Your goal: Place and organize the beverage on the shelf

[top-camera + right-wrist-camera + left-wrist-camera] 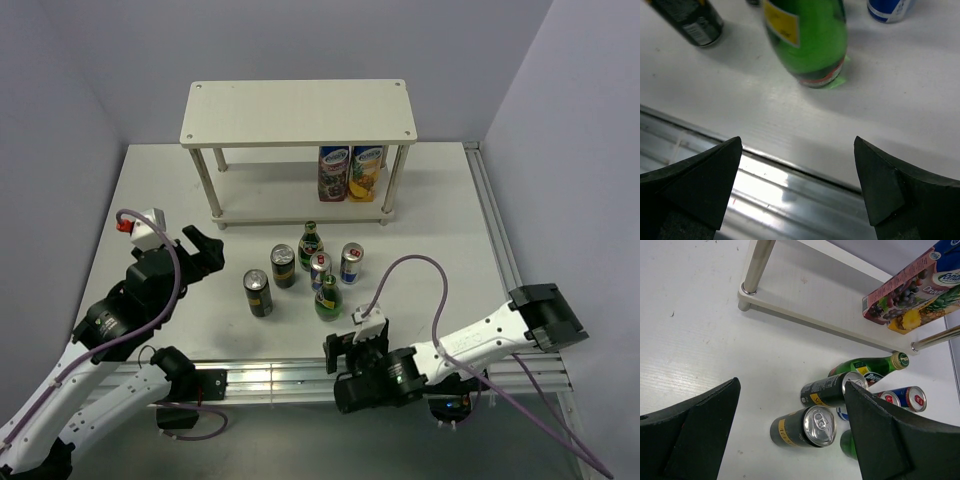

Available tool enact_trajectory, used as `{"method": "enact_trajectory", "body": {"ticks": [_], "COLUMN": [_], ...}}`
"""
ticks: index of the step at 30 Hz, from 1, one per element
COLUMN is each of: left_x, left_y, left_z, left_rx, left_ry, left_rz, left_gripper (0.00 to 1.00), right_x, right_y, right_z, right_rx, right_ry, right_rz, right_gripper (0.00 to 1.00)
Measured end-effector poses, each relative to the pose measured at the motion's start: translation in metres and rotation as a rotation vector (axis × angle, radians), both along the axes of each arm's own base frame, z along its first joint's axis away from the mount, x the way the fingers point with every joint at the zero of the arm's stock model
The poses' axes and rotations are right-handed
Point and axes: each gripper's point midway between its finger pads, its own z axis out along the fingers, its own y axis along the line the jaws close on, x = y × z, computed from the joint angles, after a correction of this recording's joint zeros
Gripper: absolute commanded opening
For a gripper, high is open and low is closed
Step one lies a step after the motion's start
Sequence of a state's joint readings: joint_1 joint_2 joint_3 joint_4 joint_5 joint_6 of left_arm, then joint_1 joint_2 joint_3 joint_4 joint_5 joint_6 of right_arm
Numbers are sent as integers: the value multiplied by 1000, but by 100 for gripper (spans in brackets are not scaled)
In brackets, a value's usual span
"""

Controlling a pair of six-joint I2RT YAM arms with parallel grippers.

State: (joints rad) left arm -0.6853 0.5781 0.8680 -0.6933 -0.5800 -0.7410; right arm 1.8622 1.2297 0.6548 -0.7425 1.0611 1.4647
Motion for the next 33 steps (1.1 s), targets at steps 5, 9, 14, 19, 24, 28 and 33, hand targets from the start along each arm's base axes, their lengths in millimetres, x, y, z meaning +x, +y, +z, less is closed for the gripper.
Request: {"method": "enact_trajectory", "body": {"ticks": [5,9,14,19,24,28,33], "left_x": [-1,-1,-1,-1,-1,-1,-1], "left_y": [-1,0,0,-1,-2,-4,-5], "left_z": [0,-1,-2,-1,-1,0,0], "left_rx": [-1,1,4,9,8,2,0], "left_ry": [-1,-2,-3,-6,-6,-8,-10], "left_rz": [-8,-9,-10,-18,-26,-35,-40], "left_gripper": [92,92,92,92,92,92,92], "right_x": [40,57,69,74,90,101,112], "right_y": [-12,15,38,48,44,38,39], "right_z": [-37,-37,-45,-54,-59,-58,-55], "right_rx": [33,52,12,-8,-25,-35,-13], "right_ry": [37,14,-21,-43,-80,-120,-160], "right_rz": [-57,-35,-9,-6,-56,-110,-149], "right_gripper": [100,100,100,100,100,100,100]}}
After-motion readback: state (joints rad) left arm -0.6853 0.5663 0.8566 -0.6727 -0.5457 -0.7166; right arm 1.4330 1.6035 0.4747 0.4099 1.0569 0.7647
